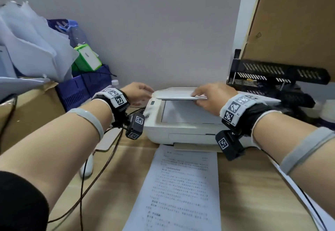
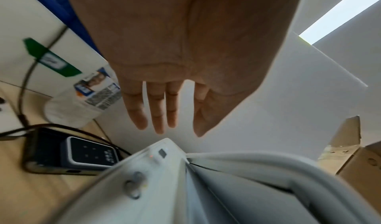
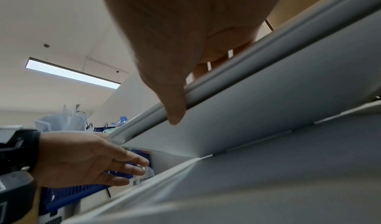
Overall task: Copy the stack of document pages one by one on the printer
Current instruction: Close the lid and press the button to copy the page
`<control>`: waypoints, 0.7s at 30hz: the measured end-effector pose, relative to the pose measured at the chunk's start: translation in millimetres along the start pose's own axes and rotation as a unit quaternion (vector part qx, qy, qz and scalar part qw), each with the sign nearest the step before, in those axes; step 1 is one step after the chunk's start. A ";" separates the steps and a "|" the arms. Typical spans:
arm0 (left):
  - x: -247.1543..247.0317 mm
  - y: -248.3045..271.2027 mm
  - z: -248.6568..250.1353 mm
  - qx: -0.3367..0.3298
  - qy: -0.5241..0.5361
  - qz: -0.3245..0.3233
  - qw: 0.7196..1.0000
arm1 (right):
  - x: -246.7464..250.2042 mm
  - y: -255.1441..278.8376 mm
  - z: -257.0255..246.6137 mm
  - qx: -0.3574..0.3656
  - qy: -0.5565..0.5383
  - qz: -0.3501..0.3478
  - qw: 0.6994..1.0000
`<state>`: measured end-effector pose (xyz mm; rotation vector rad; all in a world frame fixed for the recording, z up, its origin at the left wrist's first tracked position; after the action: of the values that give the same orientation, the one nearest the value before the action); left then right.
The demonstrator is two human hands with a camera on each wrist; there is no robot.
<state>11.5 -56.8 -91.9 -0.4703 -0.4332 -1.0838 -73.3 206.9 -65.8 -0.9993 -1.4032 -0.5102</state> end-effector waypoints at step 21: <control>-34.3 40.9 -27.5 0.137 -0.003 -0.015 0.990 | -87.3 25.5 15.5 0.025 -0.009 -0.074 0.997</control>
<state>37.7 -31.2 -139.5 -0.2253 -0.5874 -1.0338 -75.0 210.6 -157.9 -0.8655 -1.5056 -0.5740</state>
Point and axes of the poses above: each hand's wrist, its own y-axis away from the middle knuckle, its own x-axis out of the back of the hand, z = x × y, the point moved 3 cm from there along -y, towards the middle knuckle, and after that the axes turned 13 degrees about -x, right-handed, at the moved point
